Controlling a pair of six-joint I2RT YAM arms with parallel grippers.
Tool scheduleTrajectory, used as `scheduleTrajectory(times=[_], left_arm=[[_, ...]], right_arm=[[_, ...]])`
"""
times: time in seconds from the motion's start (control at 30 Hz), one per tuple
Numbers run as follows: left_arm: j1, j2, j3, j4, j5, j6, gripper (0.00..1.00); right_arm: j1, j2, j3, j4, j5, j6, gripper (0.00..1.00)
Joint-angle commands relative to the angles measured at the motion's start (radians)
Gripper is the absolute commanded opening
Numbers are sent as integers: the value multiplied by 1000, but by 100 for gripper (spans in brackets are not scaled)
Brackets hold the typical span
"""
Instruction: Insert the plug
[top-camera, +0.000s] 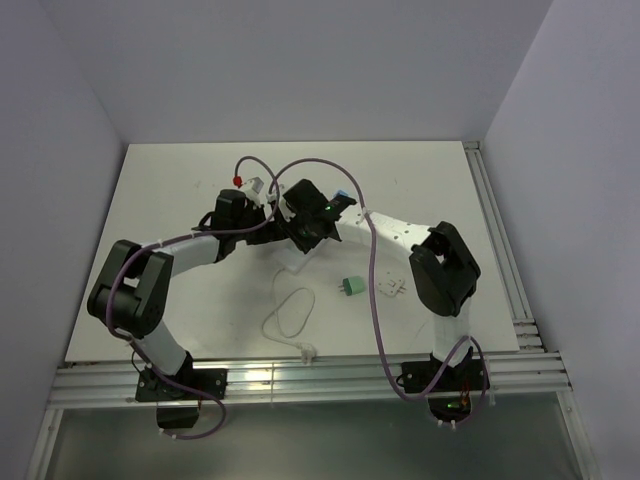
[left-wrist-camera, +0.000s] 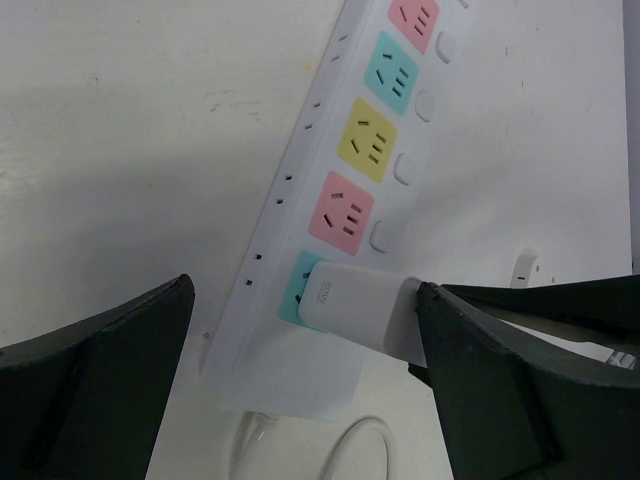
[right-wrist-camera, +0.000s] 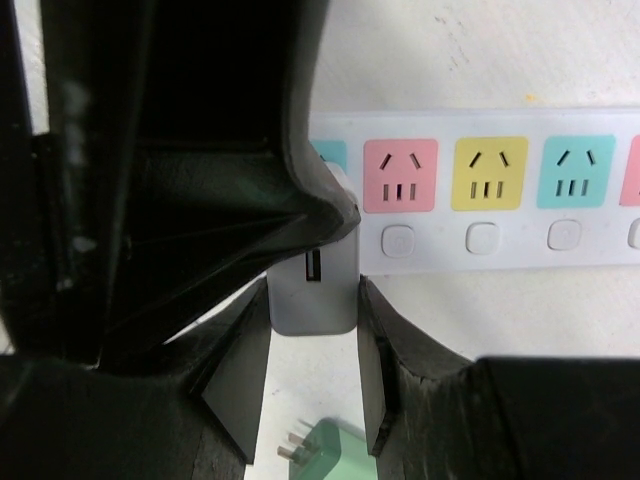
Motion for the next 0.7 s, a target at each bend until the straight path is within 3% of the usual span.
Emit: scheduleTrajectory(times=[0.0, 0.33, 0.43, 0.53, 0.67], left_arm=[[-23, 79, -21, -116, -60, 20, 100], [-20, 124, -8, -111, -13, 3, 99], [-20, 72, 5, -133, -25, 12, 100], [-20, 29, 30, -156, -30, 20, 99], [-20, 1, 67, -176, -36, 17, 100]], right_arm=[[26, 57, 2, 16, -12, 6, 0], [24, 72, 47, -29, -6, 16, 0], [23, 48, 39, -18, 5, 17, 14], [24, 15, 39, 3, 5, 22, 42], [18, -24, 62, 16, 5, 34, 53]])
